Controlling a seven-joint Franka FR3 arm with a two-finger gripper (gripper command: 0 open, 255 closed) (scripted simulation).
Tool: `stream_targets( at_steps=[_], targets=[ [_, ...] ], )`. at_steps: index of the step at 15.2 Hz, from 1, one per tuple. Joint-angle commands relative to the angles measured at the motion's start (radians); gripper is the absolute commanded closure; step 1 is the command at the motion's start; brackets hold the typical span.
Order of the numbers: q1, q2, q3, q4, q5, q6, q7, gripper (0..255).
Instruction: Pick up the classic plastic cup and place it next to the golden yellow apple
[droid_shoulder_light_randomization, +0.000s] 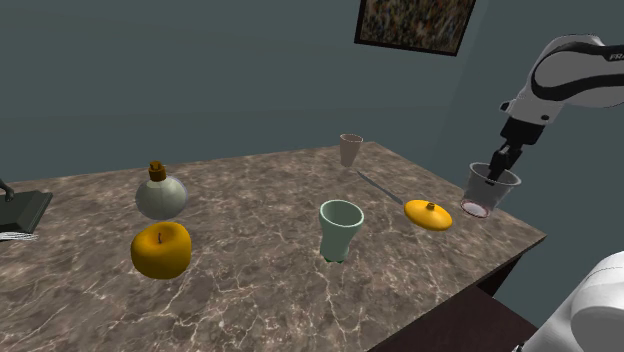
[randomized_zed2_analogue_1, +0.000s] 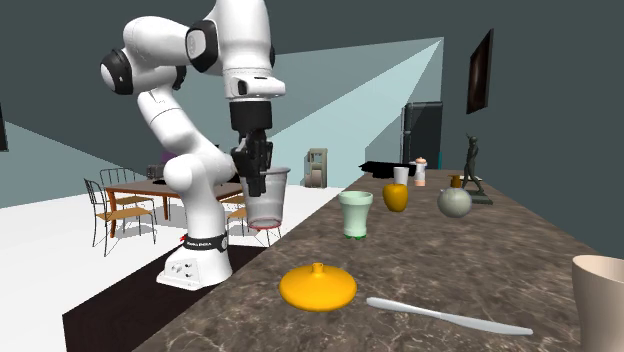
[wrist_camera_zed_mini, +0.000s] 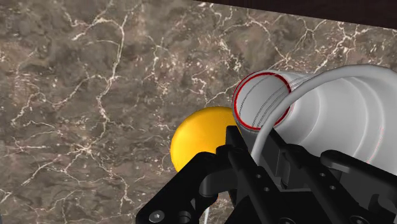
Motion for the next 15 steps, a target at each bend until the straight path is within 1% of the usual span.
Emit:
stream_targets(
  at_steps=[1,10,11,15],
  targets=[
    [0.001,-0.004,0.009,0.022,0.005,-0.027,0.002,255],
    [0.012,-0.003,0.039,0.14,0.028,-0.144,0.003,255],
    [0.012,-0.003,0.039,0.142,0.029,-0.146,0.003,255],
    [0.032,-0.035,0.129,0.092,0.071,-0.14,0.103,255]
  ],
)
